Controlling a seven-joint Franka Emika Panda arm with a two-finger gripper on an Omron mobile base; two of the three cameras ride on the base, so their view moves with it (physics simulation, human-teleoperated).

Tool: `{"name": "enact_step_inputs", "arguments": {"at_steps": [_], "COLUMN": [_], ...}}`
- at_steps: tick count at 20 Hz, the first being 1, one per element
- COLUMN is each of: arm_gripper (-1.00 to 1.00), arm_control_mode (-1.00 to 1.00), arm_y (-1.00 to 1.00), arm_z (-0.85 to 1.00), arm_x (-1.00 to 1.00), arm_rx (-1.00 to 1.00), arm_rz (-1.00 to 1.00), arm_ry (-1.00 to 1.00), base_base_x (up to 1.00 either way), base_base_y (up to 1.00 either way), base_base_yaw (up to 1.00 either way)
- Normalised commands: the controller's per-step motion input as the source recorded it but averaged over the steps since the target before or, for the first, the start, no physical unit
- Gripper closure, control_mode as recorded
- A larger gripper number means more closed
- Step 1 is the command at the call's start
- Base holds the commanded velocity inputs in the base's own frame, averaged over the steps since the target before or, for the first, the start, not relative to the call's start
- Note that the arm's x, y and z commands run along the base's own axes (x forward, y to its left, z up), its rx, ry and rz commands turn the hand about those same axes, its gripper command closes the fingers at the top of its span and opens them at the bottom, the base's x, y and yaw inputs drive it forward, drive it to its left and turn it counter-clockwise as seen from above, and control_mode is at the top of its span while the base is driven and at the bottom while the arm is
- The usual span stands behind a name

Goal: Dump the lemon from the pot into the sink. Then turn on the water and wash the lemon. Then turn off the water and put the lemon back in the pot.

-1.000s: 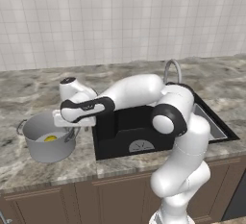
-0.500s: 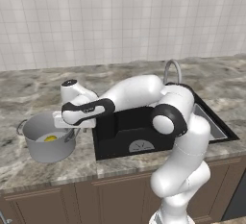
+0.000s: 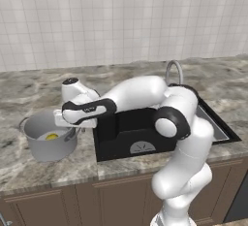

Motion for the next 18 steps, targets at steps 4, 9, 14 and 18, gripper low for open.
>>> {"name": "enact_step_inputs", "arguments": {"at_steps": [4, 9, 14, 18], "arm_gripper": [1.00, 1.00, 1.00, 1.00], "arm_control_mode": [-1.00, -1.00, -1.00, -1.00], "arm_y": [-0.34, -0.59, -0.74, -0.70], "arm_z": [0.97, 0.94, 0.58, 0.26], "arm_x": [0.00, 0.00, 0.00, 0.00], "arm_rx": [0.02, 0.05, 0.02, 0.00], "arm_rz": [-0.07, -0.04, -0.01, 0.00], "arm_ry": [-0.02, 0.00, 0.00, 0.00], "base_base_x": [0.00, 0.00, 0.00, 0.00], "base_base_y": [0.00, 0.00, 0.00, 0.00], "base_base_yaw": [0.00, 0.00, 0.00, 0.00]}}
